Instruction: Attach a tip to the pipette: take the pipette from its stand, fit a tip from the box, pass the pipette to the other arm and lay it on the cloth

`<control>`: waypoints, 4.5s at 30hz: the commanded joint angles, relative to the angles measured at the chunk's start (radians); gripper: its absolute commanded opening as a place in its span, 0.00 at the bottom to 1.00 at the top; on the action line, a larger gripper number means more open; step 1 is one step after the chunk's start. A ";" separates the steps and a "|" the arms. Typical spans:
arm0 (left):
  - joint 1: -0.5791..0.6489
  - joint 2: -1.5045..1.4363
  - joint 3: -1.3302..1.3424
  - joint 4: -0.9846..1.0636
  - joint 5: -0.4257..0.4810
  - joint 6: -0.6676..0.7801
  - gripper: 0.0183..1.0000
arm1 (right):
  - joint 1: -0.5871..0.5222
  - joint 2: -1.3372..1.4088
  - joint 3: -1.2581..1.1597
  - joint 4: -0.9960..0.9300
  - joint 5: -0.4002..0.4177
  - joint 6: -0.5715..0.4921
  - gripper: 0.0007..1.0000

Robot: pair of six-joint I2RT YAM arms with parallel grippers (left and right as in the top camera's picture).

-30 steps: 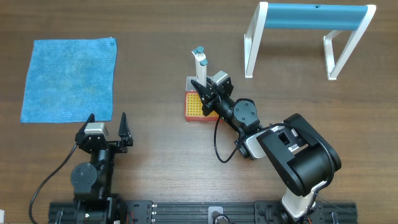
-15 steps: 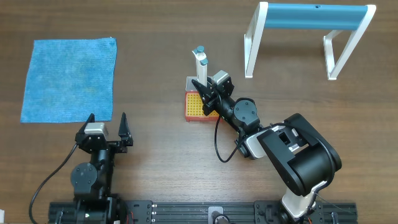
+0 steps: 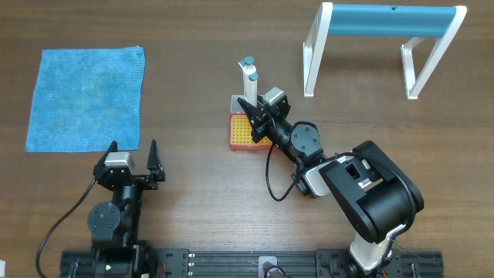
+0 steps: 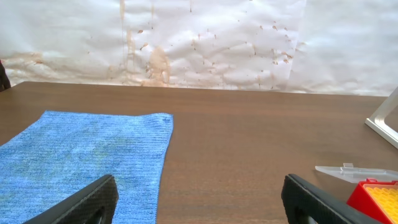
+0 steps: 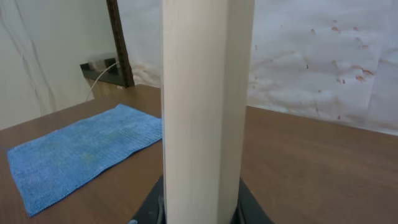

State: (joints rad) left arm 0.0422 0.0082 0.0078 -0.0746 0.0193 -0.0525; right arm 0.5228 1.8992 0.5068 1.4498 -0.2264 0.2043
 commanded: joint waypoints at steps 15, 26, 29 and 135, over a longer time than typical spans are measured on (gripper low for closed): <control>0.003 -0.005 -0.002 -0.005 -0.010 0.009 0.85 | -0.002 0.006 -0.023 0.007 -0.015 -0.007 0.08; 0.003 -0.005 -0.002 -0.005 -0.010 0.009 0.85 | -0.002 0.009 -0.023 -0.042 -0.014 -0.007 0.08; 0.003 -0.005 -0.002 -0.005 -0.010 0.009 0.85 | -0.002 0.009 -0.023 -0.057 -0.014 -0.007 0.08; 0.003 0.545 0.329 0.474 0.981 -1.269 0.85 | 0.076 -0.626 0.274 -1.030 -0.659 0.739 0.08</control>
State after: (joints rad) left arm 0.0429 0.3958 0.1974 0.3874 0.8322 -1.4490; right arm 0.5968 1.2774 0.7643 0.4114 -0.8310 0.9199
